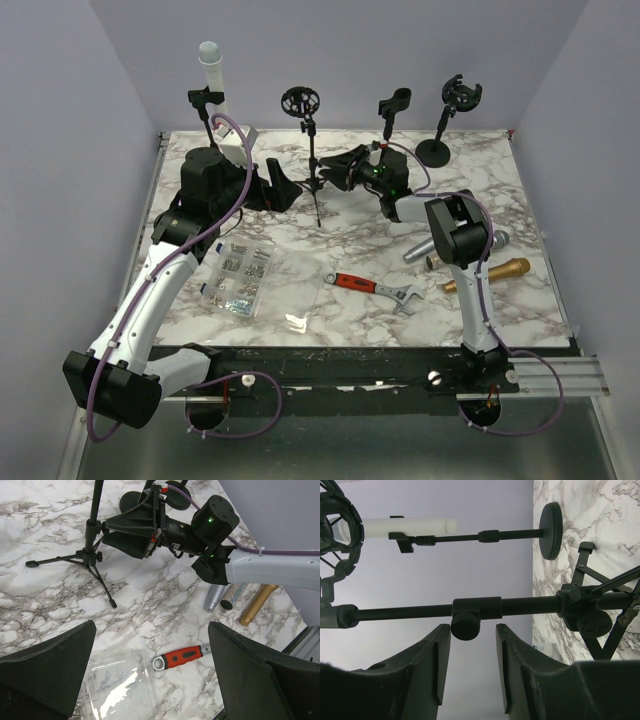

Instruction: Remove the microphone from the stand

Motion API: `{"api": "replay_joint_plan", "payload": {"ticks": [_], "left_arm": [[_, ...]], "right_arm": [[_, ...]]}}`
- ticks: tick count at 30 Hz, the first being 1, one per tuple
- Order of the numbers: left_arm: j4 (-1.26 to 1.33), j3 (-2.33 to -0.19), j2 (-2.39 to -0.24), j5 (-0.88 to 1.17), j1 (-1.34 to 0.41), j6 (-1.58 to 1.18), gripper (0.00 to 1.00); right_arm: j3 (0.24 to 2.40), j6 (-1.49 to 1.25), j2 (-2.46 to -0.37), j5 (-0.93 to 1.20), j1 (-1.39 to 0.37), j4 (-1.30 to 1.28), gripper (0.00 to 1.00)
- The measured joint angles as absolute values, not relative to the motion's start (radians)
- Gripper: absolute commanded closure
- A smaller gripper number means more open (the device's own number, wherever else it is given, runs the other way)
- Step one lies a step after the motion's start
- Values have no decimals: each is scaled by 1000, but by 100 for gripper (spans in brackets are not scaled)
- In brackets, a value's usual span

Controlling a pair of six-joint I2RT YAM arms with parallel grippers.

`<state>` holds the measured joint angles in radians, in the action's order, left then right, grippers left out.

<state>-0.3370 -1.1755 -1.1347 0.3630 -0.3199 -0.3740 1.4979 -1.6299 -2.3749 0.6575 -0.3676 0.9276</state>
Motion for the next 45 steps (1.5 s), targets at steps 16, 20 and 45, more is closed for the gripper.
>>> {"api": "replay_joint_plan", "payload": {"ticks": [16, 20, 45], "left_arm": [[-337, -1175, -1135, 363, -320, -374, 1], [-337, -1176, -1135, 363, -320, -374, 1], [-337, -1175, -1137, 363, -320, -374, 1]], "right_arm": [[1551, -1657, -2413, 668, -372, 955, 94], [1553, -1643, -2421, 668, -373, 965, 99], [1567, -677, -2247, 555, -421, 609, 99]]}}
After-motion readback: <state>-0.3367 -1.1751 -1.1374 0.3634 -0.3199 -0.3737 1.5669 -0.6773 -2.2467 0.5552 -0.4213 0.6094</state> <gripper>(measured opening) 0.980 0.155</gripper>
